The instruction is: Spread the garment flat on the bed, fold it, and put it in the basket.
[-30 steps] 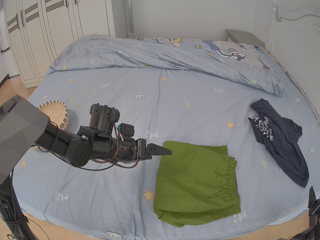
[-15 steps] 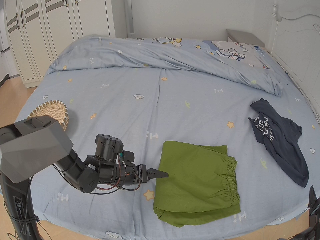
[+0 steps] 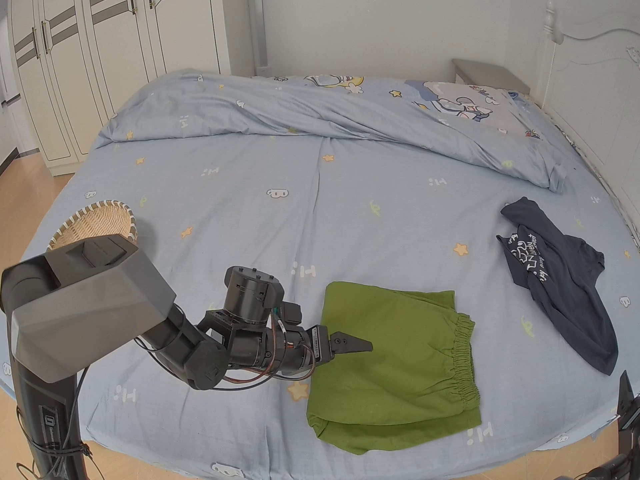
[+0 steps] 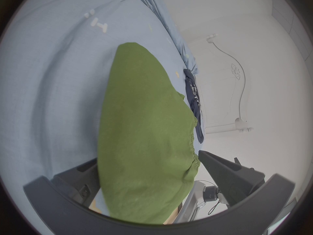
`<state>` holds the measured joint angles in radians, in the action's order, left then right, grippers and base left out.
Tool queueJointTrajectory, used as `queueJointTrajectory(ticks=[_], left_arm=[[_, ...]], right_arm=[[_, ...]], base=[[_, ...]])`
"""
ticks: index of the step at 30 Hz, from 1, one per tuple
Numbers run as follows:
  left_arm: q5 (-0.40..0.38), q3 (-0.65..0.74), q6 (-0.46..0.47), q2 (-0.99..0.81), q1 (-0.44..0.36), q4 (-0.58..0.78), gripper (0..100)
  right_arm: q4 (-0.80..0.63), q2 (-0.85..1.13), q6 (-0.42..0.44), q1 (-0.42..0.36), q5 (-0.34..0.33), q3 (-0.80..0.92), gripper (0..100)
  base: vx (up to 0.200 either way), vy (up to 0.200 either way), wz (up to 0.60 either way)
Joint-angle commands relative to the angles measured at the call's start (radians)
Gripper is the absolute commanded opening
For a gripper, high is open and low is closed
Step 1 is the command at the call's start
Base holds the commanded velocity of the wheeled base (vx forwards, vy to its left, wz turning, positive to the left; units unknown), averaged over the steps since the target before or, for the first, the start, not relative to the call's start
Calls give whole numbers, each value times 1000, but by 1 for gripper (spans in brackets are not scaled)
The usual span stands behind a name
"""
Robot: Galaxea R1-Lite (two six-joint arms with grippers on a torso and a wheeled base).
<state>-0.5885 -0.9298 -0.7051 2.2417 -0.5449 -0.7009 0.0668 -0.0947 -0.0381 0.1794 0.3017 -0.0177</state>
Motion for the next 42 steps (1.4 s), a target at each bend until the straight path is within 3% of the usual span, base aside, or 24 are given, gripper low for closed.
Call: queueJointTrajectory(ticks=[1,16,17,26,33,37,42], left_arm=[[1,-47,-4,35,-21,4,100],[4,-64,-10,52,-47,3,100],[13,-63,-10,52,-47,4,0],[44,-38,-10,39,-44,27,0],[44,-90,-5,-85,-6,258,0],[45,-130,29,-178,54,409,0],[65,-119,180,-251,109,501,0]], right_arm=[[1,0,0,0,2,18,100],[1,-2,0,0,4,18,100],[1,-2,0,2,7,18,100],[1,-2,9,0,7,18,100],[1,-2,9,0,8,18,100],[1,-2,9,2,16,16,100],[1,-2,9,2,30,16,100]], base=[[0,0,0],[0,0,0],[0,0,0],[0,0,0],[0,0,0],[0,0,0],[0,0,0]])
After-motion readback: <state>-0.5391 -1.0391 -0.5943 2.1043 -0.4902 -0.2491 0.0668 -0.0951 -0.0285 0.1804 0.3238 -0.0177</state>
